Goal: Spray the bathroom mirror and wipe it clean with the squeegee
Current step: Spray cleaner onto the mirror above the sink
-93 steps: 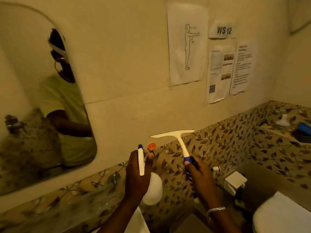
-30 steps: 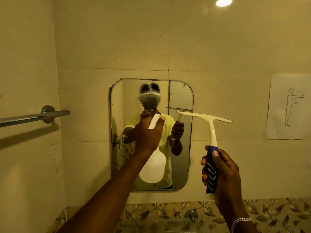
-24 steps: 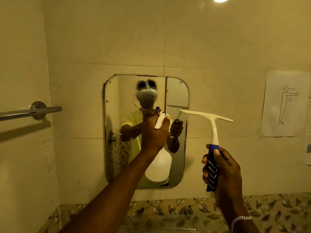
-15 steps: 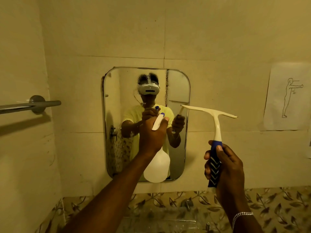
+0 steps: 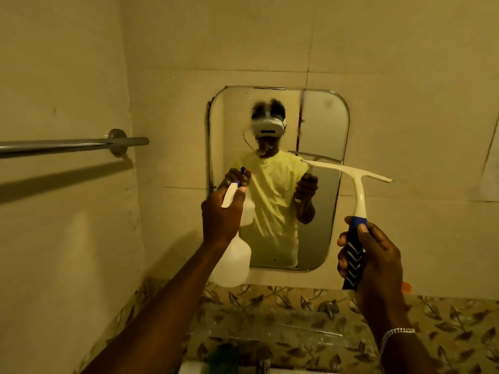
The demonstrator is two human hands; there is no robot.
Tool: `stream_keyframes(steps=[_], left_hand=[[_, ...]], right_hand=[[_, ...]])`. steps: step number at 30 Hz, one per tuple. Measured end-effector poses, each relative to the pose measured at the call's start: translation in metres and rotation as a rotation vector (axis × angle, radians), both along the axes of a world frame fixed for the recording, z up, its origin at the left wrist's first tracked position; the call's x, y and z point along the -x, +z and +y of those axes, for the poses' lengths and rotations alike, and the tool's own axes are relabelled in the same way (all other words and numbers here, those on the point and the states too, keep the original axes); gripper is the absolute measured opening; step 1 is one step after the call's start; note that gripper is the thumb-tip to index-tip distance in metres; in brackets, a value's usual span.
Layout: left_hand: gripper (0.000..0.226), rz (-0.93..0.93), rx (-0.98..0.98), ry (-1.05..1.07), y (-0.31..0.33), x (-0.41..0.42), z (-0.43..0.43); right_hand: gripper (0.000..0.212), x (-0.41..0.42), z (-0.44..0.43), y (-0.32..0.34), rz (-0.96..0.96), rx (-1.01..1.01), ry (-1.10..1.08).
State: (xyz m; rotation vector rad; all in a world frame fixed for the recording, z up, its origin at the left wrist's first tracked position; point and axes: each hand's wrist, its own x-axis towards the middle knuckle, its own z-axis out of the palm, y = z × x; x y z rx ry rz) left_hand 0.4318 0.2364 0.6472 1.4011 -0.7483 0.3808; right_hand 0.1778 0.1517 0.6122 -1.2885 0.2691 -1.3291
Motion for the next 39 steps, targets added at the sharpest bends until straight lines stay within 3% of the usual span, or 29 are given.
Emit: stream_keyframes(steps=[9, 17, 29, 35, 39], left_hand=[[0.030, 0.024, -0.051, 0.062, -0.023, -0.012, 0.015], [0.020, -0.052, -0.058, -0.087, -0.025, 0.014, -0.001], [0.025, -0.050, -0.041, -0.310, -0.032, 0.076, -0.062], [0.019, -0.118, -0.072, -0.249, -0.033, 0.097, -0.079], [0.028, -0.121, -0.131, -0.227, -0.038, 0.103, -0.084]], right_hand=[[0.026, -0.006, 0.014, -0.001, -0.008, 0.013, 0.002], [0.032, 0.011, 0.013, 0.002, -0.032, 0.018, -0.015], [0.029, 0.052, 0.003, 0.003, -0.015, 0.006, -0.121], [0.028, 0.060, 0.001, 0.004, -0.026, 0.014, -0.109], [0.029, 0.062, 0.000, 0.004, -0.029, 0.009, -0.109]])
